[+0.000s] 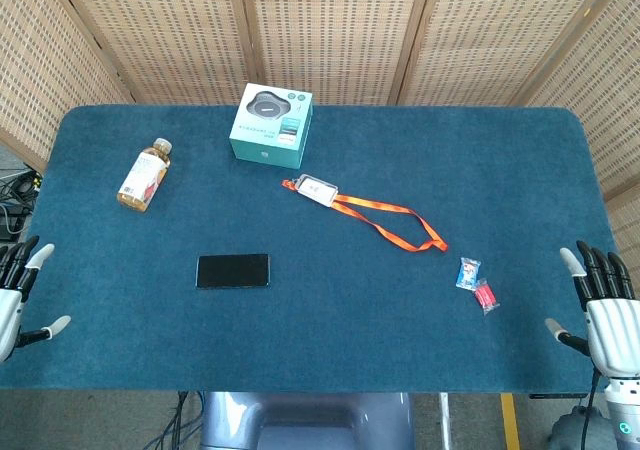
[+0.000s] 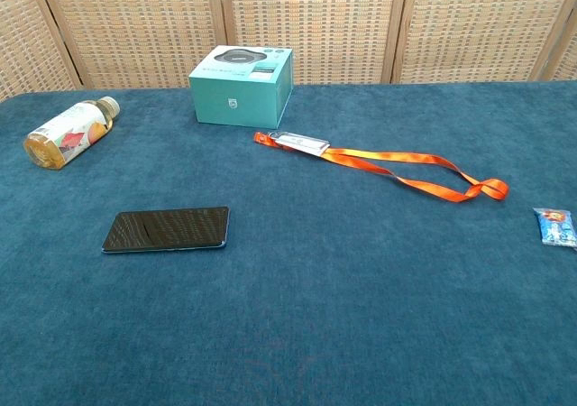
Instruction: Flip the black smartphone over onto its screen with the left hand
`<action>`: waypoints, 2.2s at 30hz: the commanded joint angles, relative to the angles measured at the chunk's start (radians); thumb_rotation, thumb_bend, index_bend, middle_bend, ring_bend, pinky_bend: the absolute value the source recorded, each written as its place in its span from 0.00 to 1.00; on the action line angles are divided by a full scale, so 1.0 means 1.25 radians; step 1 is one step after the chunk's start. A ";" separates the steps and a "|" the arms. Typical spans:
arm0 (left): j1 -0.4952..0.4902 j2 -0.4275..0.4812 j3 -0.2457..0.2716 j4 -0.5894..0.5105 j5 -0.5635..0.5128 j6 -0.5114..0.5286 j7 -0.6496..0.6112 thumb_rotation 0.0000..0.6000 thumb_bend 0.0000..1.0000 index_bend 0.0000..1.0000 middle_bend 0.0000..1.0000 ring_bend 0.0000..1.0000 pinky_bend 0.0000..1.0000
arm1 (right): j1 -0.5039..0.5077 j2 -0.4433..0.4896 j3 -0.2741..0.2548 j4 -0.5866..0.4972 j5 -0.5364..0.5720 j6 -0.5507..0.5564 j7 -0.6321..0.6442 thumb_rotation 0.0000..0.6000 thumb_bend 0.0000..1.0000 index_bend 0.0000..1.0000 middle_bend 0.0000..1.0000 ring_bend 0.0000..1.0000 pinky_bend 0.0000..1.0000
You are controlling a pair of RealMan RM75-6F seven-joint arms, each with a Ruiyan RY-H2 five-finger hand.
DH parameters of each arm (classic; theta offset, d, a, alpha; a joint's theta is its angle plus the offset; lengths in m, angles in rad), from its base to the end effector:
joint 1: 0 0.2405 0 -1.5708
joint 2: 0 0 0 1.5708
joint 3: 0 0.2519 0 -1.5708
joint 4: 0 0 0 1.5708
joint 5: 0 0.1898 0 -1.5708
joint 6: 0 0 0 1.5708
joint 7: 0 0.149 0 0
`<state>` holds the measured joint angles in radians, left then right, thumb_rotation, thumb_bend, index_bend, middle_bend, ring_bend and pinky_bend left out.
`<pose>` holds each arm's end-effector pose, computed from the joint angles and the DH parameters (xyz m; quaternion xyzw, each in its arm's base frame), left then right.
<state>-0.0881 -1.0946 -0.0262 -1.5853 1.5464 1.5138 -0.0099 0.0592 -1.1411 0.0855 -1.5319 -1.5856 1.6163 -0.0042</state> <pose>-0.2989 0.1809 0.1836 -0.6140 -0.3626 -0.3879 0.5840 -0.2939 -0.1816 0.1933 0.5905 -0.3092 0.4278 0.6104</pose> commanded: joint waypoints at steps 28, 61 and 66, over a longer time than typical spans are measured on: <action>-0.397 -0.185 -0.145 -0.066 -0.316 -0.506 0.324 1.00 0.08 0.19 0.00 0.00 0.00 | 0.010 0.006 0.005 -0.007 0.027 -0.036 0.008 1.00 0.00 0.00 0.00 0.00 0.00; -0.606 -0.401 -0.136 0.030 -0.778 -0.514 0.503 1.00 0.17 0.24 0.00 0.00 0.00 | 0.020 0.016 0.004 -0.002 0.037 -0.064 0.055 1.00 0.00 0.00 0.00 0.00 0.00; -0.616 -0.416 -0.125 0.050 -0.784 -0.514 0.498 1.00 0.17 0.24 0.00 0.00 0.00 | 0.021 0.018 0.004 -0.002 0.039 -0.068 0.059 1.00 0.00 0.00 0.00 0.00 0.00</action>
<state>-0.8554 -1.6107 -0.1859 -1.5272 0.5686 0.8703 0.6139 0.0857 -1.1190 0.0901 -1.5349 -1.5368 1.5311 0.0687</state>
